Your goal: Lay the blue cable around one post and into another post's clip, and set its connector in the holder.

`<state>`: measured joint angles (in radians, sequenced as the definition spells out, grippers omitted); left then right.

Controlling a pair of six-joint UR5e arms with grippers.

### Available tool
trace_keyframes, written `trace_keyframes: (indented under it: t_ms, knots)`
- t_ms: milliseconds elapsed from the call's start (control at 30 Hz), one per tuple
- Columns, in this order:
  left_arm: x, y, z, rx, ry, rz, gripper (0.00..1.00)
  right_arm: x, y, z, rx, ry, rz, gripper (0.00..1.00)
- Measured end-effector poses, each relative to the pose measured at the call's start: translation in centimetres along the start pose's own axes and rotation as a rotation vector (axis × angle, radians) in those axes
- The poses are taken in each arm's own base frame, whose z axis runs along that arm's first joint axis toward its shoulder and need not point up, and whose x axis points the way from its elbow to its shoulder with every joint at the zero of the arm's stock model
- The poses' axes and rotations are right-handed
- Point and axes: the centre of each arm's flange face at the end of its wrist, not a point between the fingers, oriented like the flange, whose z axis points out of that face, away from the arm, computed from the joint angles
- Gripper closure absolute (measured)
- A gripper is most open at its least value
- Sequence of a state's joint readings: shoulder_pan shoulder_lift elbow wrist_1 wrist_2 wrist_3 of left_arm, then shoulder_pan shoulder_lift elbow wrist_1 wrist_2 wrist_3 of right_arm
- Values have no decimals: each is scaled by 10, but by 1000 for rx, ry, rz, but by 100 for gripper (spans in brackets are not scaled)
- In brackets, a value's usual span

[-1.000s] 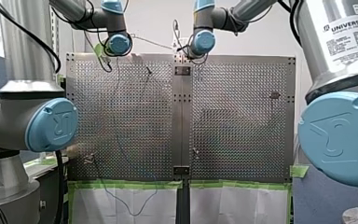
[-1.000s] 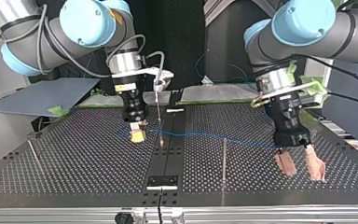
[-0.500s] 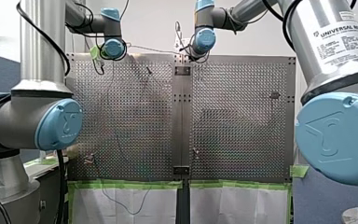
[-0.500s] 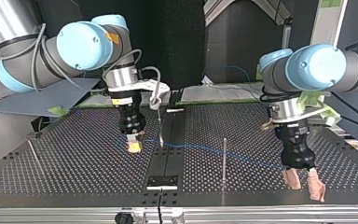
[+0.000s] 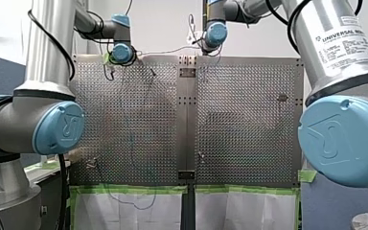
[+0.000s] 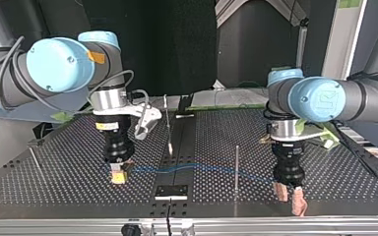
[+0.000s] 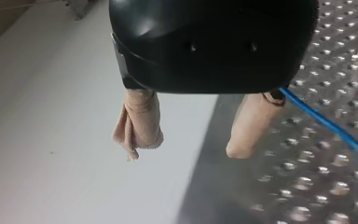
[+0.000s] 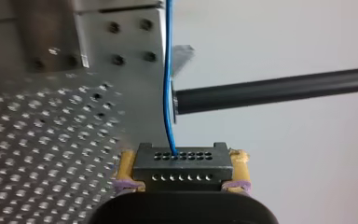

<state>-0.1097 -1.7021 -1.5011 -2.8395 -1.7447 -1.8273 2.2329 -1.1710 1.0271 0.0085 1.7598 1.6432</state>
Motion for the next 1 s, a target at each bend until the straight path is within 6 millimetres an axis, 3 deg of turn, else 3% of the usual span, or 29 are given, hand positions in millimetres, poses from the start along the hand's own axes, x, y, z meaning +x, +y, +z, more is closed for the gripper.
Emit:
trace_keyframes:
  t_ms: [233,567,767,1000]
  knots:
    - [45,10,-6,-49,126,25,0,4,8,3,-16,-12,-8,72]
    - [89,22,-42,-85,301,59,0,-26,23,3,-46,-54,-16,72]
    - [100,21,-55,-72,372,67,0,-55,42,9,-77,-63,1,72]
    - [104,18,-64,-60,430,69,0,-113,70,18,-119,-129,-6,72]
